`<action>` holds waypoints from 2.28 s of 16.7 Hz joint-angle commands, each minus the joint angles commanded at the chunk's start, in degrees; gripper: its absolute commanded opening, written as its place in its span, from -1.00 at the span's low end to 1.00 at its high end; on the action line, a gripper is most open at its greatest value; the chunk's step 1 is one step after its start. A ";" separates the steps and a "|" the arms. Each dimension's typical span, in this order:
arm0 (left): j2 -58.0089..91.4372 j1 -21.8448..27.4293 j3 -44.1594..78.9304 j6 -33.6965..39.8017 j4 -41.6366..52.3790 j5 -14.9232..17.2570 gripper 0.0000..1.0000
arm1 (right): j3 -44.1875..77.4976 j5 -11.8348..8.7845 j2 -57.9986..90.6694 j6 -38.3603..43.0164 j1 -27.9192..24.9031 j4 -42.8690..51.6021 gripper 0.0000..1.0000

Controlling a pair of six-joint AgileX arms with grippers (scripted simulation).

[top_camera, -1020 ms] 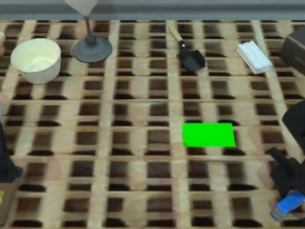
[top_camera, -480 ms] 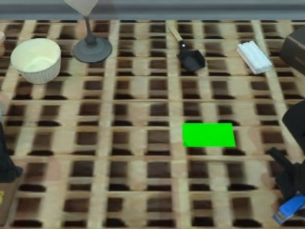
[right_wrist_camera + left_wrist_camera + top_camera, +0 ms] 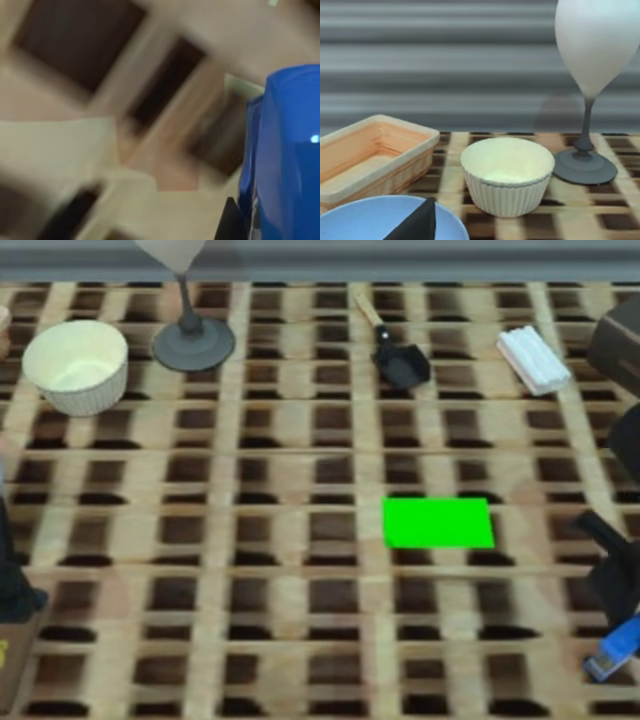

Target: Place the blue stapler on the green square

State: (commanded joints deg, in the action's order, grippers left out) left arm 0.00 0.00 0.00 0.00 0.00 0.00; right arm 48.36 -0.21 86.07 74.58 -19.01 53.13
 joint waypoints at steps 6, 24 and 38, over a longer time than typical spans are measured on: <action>0.00 0.00 0.00 0.00 0.00 0.00 1.00 | 6.20 -0.04 -5.06 -0.55 0.10 10.50 -1.00; 0.00 0.00 0.00 0.00 0.00 0.00 1.00 | 31.65 0.38 17.09 -53.00 -5.28 17.53 -1.00; 0.00 0.00 0.00 0.00 0.00 0.00 1.00 | 59.34 0.86 37.52 -128.54 -10.29 20.75 -1.00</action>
State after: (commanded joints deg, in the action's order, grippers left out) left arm 0.00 0.00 0.00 0.00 0.00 0.00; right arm 107.70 0.65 123.58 -53.95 -29.30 73.87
